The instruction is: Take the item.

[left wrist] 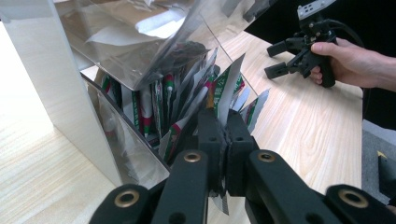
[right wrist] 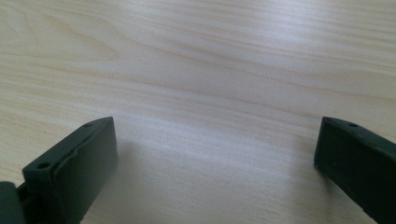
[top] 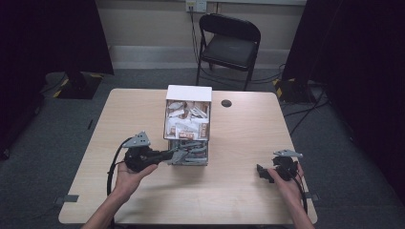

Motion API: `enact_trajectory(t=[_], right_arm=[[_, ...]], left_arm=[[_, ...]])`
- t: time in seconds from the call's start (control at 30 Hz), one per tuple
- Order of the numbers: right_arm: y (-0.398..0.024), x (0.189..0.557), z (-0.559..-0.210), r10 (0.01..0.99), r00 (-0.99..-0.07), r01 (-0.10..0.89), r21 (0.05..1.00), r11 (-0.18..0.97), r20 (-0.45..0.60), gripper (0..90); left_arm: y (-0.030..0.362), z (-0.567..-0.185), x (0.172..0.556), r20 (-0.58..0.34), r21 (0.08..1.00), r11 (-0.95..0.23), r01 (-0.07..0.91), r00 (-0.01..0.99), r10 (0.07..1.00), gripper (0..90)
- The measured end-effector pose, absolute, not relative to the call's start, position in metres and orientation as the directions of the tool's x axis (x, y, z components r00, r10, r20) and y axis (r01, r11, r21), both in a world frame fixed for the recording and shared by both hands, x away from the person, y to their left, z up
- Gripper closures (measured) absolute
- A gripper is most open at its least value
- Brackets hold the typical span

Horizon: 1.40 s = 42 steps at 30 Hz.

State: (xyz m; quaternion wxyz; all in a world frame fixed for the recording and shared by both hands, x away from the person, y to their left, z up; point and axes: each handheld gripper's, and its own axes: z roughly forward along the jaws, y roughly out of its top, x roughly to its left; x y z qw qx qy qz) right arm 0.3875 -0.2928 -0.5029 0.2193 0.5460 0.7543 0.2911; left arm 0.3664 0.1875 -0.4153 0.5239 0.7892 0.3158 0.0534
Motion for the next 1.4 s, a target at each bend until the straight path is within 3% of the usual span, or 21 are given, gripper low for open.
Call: enact_trajectory(t=[1.4], right_arm=[[-0.293,0.388,-0.503,0.951,-0.307,0.696,0.679,0.234,-0.013,0.0]], left_arm=[[0.212,-0.391,0.344,-0.248,0.884,-0.202,0.42,0.791,0.56,88.5]])
